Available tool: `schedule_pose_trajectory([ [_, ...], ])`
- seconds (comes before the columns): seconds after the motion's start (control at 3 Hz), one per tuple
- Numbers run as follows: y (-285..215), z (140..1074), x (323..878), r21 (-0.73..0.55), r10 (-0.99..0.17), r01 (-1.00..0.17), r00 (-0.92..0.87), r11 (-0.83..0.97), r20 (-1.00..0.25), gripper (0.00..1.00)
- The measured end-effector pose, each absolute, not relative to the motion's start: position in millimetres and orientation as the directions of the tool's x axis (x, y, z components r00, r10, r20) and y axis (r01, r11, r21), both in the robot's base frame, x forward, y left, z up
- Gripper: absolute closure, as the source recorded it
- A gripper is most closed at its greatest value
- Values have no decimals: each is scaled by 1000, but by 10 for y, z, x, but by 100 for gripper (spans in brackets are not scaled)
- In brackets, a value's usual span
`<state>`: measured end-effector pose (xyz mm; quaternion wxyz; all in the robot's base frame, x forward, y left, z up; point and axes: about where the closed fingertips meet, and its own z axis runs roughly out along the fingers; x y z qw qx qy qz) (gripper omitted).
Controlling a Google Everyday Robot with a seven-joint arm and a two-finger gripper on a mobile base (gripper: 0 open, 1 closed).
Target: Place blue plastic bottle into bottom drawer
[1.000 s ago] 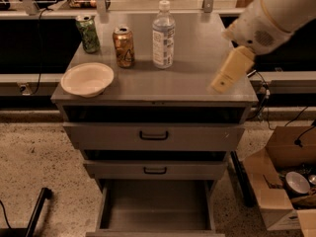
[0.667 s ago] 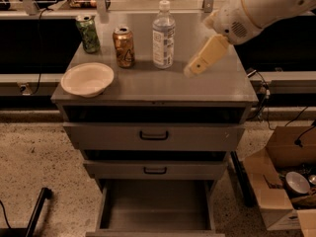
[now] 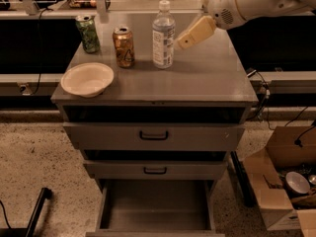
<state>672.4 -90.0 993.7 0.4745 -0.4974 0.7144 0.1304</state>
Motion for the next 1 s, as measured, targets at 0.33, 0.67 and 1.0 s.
schedule_pose_trajectory([
  [0.33,-797,9992,7010,-255,-496,-812,-48,525,-867,0],
  [0.67,-555,10005,7227,-217,-420,-808,-42,548,-906,0],
  [1.0,-344,9923,7366,-160,-359,-794,-77,586,-930,0],
])
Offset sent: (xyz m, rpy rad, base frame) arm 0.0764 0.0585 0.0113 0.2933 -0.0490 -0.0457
